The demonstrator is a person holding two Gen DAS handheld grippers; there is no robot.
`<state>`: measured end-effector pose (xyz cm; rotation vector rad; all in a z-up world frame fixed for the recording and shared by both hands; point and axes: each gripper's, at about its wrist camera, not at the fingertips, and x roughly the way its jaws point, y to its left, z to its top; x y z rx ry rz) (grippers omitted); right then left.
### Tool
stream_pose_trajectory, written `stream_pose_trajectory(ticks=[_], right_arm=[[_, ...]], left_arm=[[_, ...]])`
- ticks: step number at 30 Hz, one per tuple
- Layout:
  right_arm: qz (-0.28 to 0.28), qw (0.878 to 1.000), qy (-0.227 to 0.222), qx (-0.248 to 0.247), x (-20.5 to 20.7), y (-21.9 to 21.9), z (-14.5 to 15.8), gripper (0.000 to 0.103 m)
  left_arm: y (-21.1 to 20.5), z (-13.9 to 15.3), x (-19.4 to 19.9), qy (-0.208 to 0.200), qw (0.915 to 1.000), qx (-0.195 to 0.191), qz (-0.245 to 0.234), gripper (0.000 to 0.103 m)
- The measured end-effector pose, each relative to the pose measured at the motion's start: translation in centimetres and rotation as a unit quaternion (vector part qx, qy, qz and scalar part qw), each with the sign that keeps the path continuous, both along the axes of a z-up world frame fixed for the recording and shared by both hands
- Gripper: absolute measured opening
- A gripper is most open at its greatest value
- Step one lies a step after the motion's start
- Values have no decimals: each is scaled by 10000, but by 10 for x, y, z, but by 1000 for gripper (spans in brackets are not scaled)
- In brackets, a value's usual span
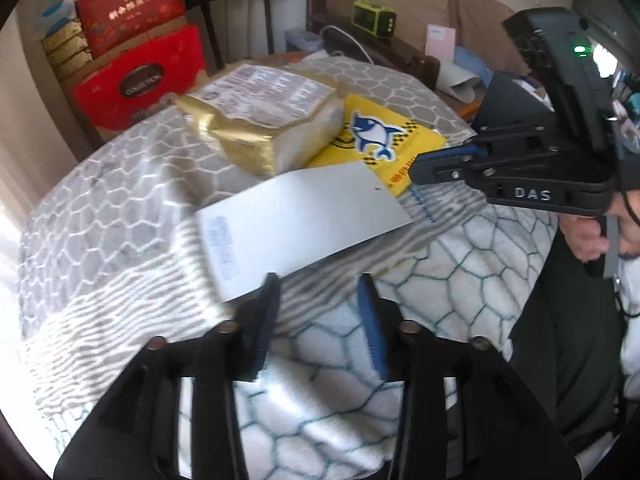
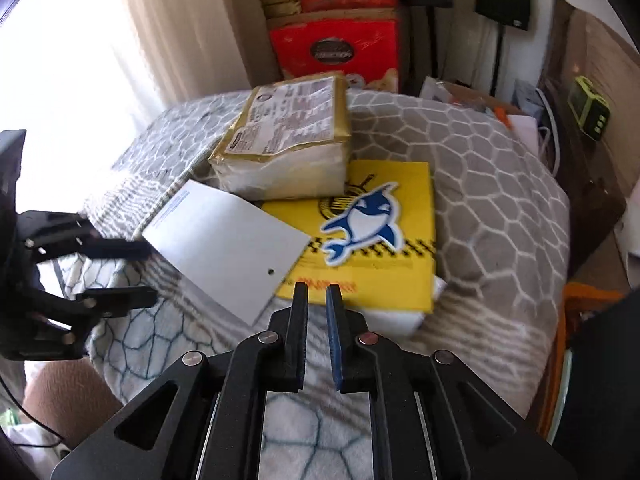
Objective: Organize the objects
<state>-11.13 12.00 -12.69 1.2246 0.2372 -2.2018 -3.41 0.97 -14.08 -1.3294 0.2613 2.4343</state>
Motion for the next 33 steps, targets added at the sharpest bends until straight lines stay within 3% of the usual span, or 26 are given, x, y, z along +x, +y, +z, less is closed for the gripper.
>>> stream_pose_trajectory(ticks=[6,11,13,17,21,26,33], right_arm=[[540,9979,-211,-275,0,-38,1,10],[1136,9915,-361,-514,18,-65,3,10],[937,9942,-191,-493,18,-58,7,9],[-205,9992,259,-230,-4,-16,13,12],[-563,9983,112,-50,-25,-1,1,12],[-161,9997,-34,-198,-21,-19,-5,12],[694,9948,-340,-665,3,-61,-6,13]], left_arm=[[-32,14,-3,281,9993,-39,249,56],[-55,15,-6,134,9983,158,540,57],[-58,14,-1,121,9983,112,566,57],[-56,8,3,32,9984,162,542,58],[-38,-3,-1,-229,9981,465,334,58],[-14,-9,-6,-172,9989,339,276,58],[-29,-11,-15,-312,9965,405,665,57]])
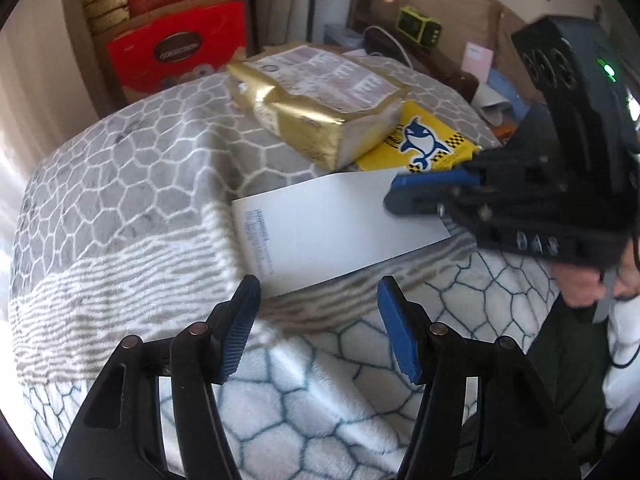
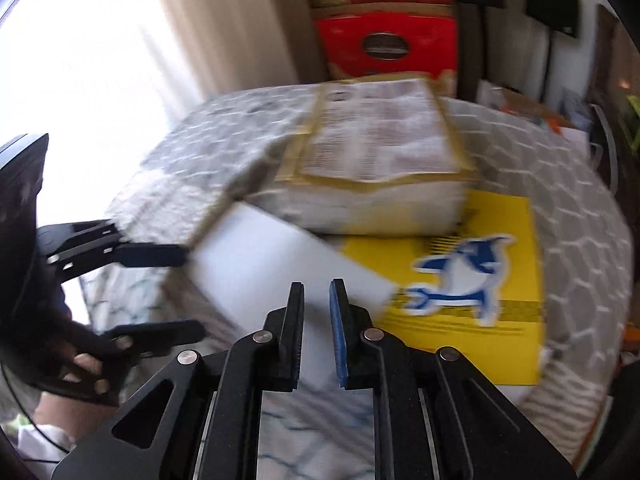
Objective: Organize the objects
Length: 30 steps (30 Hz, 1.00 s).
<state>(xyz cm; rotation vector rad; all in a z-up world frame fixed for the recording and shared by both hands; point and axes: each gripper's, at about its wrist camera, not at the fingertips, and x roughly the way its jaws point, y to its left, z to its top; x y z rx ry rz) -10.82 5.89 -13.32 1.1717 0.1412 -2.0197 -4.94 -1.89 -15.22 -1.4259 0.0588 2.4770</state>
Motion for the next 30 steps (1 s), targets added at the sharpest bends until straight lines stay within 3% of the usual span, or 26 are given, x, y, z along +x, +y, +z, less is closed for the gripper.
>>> stream_pose_trajectory(ticks=[2,4,5,6,7,9,12,14,16,18,21,26,30], right_arm=[[132,9999,-2,2,4,-1,3,12],[52,9999,97,46,7,7,10,13],[-79,9998,159,16,8,15,14,13],[-225,9995,215,-10,7,26,18,14],[-362,9990,245,-53,9,36,22,14],[-607,9977,222,-227,12,57,28,14],[-834,9956,168,-384,14,84,32,18],[-944,9945,116,-446,17,98,30,23],[-1039,9936,82,-438,19,108,27,27],[-1123,9929,35,-396,21,120,23,27],[-1303,9906,-28,-410,23,135,17,27],[-1324,9902,-106,-440,24,140,14,27],[-982,9947,-86,-286,32,129,16,34]], left_arm=[[-2,12,3,200,9996,-201,-82,57],[2,25,3,469,9967,-509,-415,65],[7,30,1,534,9934,-692,-745,81],[17,34,-1,606,9864,-874,-1255,93],[27,37,-1,758,9748,-1007,-1842,95],[40,35,-5,870,9573,-1178,-2494,100],[64,17,-21,815,9323,-1661,-3107,101],[71,4,-29,716,9255,-1766,-3272,101],[77,-10,-40,535,9244,-1810,-3316,103],[72,-11,-50,277,9359,-1320,-3255,98],[62,-12,-57,-160,9461,-776,-3140,87],[54,-8,-44,-130,9500,-741,-3030,76],[45,-5,-21,-81,9556,-807,-2834,75]])
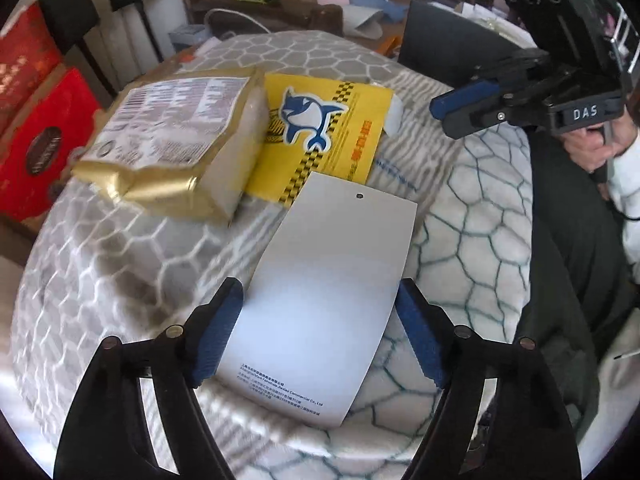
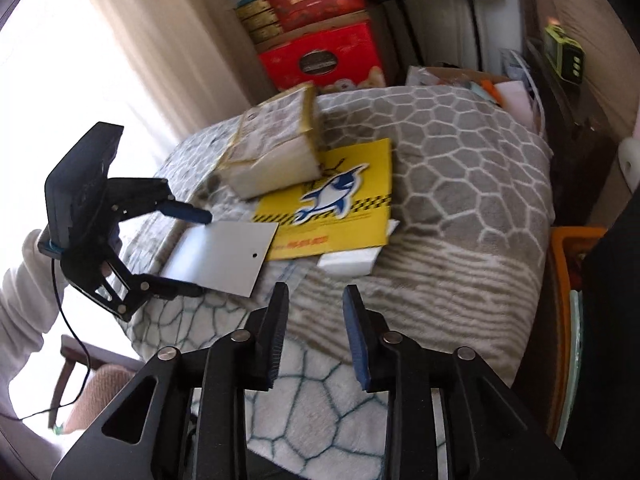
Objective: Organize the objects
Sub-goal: 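Close the left gripper on the white card and lift it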
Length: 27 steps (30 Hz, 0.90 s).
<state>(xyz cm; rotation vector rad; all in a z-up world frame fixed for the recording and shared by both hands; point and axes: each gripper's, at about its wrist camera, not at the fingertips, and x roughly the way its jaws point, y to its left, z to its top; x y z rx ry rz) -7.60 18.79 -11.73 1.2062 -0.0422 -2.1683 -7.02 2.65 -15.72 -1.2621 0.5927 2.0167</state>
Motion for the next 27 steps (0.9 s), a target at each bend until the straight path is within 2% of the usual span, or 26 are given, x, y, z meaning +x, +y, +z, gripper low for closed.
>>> stream_pose_trajectory(ticks=[2,4,5,6,8,9,10,11,13,17,22,25,27], right_arm=[[235,9995,-42,208,5,-10,-3,43],[494,9976,46,474,12,-26,-7,65],[602,9967,106,539,14,-34,-9,66],[710,9956,150,594,15,-42,-12,67],[888,9931,277,718,17,-61,-14,69],[969,9915,374,789,17,-70,-15,75],[1027,9901,432,854,17,-77,-17,82],[1066,9887,467,948,16,-85,-19,85],[1111,9854,576,1151,14,-99,-22,92],[1168,9830,702,1229,8,-107,-22,93],[1174,9763,1033,1498,-10,-107,-27,93],[1179,9803,945,1275,-18,-107,-30,93],[1339,9776,1006,1278,-14,-111,-31,90]], left_arm=[[-9,7,8,185,9995,32,257,74],[-26,22,13,228,9971,386,612,74],[-37,32,13,211,9941,654,844,74],[-47,41,14,206,9896,935,1073,62],[-64,53,12,56,9819,1315,1366,44],[-73,57,12,11,9777,1436,1531,44],[-79,59,12,33,9750,1486,1653,44],[-82,59,13,91,9749,1439,1695,44],[-83,52,12,132,9765,1145,1821,44],[-83,38,9,-68,9752,1077,1931,44],[-82,34,9,-85,9724,1282,1947,48],[-83,32,7,-134,9699,1412,1977,48],[-84,31,7,-143,9689,1454,1995,51]])
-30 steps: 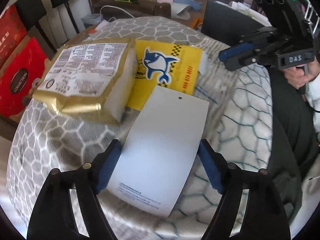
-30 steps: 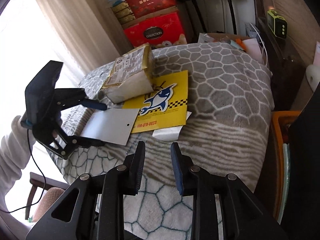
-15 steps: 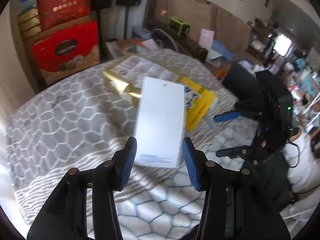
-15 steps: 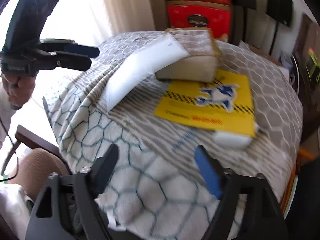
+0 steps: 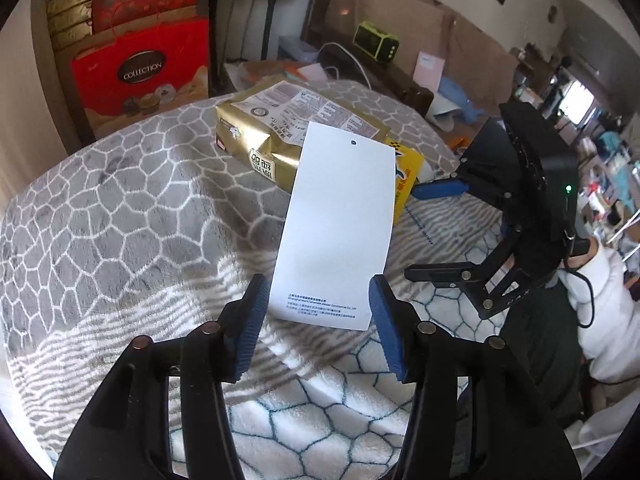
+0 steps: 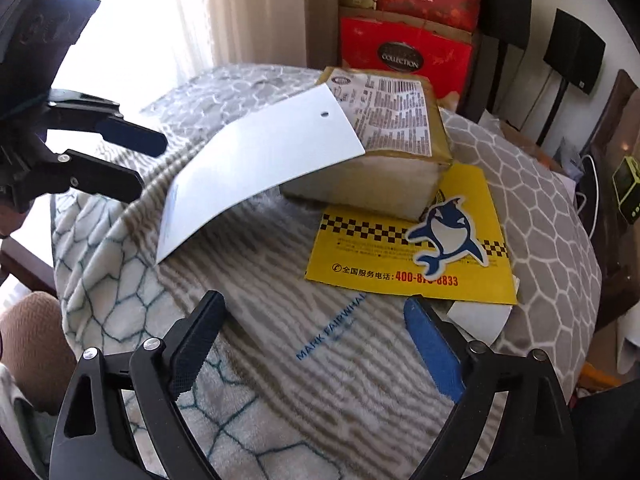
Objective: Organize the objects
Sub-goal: 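Close the left gripper on the white card and lift it, then hold the white card up with the left gripper while the right gripper grasps the frosted pouch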
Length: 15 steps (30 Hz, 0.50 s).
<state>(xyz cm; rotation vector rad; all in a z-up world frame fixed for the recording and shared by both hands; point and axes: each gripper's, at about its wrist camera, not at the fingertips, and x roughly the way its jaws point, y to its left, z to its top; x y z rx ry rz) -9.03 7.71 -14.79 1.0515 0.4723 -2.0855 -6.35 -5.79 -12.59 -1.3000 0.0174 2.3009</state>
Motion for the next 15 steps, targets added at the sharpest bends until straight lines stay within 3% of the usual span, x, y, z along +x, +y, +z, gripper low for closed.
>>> stream_pose_trajectory(ticks=[3,6,10,15], right_arm=[[319,9995,-58,-26,9,-3,2,78],[668,9963,-436,-331,18,-2,6,71],[859,9945,-550,-229,34,-1,8,65],[630,9977,-238,-116,29,4,19,62]], left_arm=[[-3,-1,-1,-21,10000,72,30,52],[-7,-1,0,-34,9998,173,84,52],[-11,-2,3,-66,9996,250,116,53],[-11,-2,5,-51,9996,234,121,57]])
